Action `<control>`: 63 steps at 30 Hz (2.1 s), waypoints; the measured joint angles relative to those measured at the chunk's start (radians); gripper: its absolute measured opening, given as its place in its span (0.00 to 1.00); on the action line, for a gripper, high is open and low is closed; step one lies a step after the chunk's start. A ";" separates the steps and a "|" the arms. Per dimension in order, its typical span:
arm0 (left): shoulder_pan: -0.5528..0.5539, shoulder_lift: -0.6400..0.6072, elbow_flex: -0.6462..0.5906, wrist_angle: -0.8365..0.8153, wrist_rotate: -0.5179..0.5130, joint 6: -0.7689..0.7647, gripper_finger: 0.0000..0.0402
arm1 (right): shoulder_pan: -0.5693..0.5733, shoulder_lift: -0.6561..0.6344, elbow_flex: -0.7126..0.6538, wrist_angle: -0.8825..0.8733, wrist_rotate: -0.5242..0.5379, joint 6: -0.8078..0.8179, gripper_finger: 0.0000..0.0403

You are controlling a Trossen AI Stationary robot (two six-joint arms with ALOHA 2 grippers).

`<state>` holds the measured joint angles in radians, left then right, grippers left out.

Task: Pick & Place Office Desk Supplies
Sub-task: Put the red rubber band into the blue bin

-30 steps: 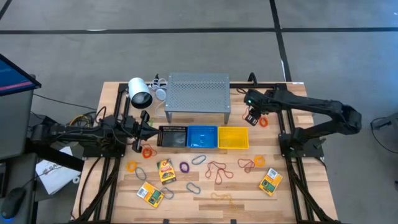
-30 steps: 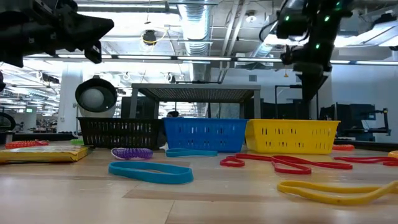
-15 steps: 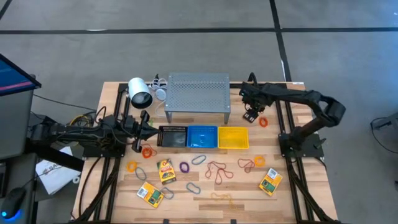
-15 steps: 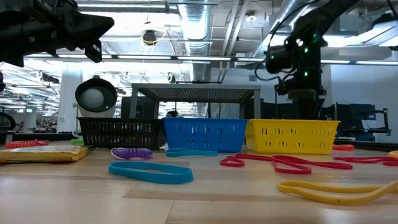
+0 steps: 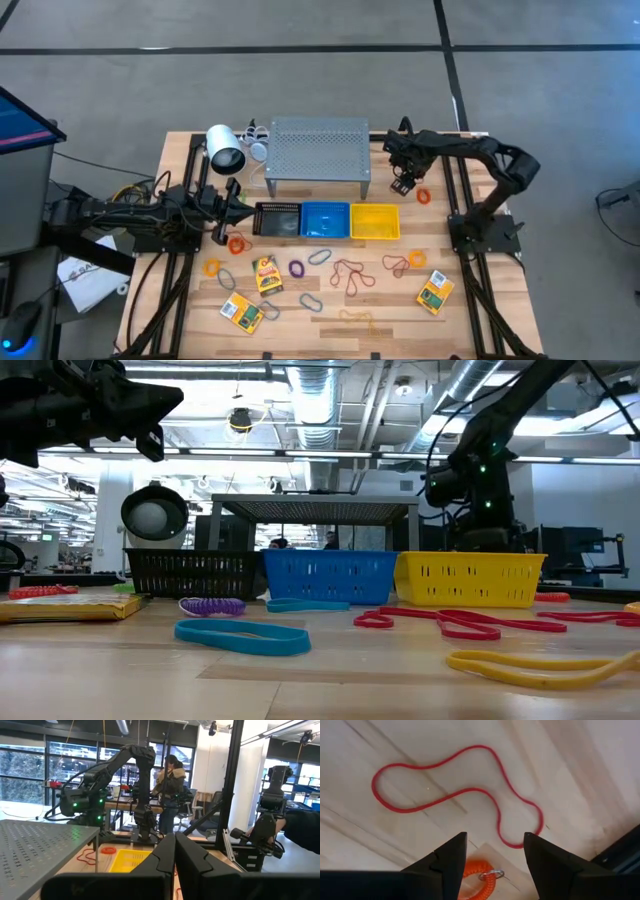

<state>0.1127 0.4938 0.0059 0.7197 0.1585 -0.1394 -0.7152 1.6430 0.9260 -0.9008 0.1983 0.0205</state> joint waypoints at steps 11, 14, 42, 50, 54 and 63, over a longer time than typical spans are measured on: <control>0.000 0.000 0.000 -0.001 0.000 0.000 0.01 | 0.001 0.065 -0.002 0.053 -0.070 -0.027 0.46; 0.000 0.000 0.000 -0.002 0.000 0.000 0.01 | 0.000 0.077 0.001 0.059 -0.070 -0.033 0.46; -0.001 0.000 0.000 -0.001 0.001 -0.024 0.01 | -0.111 0.076 -0.002 0.091 -0.170 -0.099 0.45; -0.001 0.000 0.000 -0.001 0.001 -0.024 0.01 | -0.111 0.076 -0.002 0.094 -0.171 -0.099 0.40; -0.001 0.000 0.000 -0.001 0.001 -0.024 0.01 | -0.112 0.076 -0.002 0.098 -0.166 -0.099 0.31; -0.001 0.000 0.000 -0.001 0.001 -0.024 0.01 | -0.114 0.076 -0.002 0.103 -0.143 -0.099 0.11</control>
<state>0.1120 0.4938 0.0061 0.7185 0.1596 -0.1635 -0.8288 1.7195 0.9245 -0.7980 0.0550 -0.0788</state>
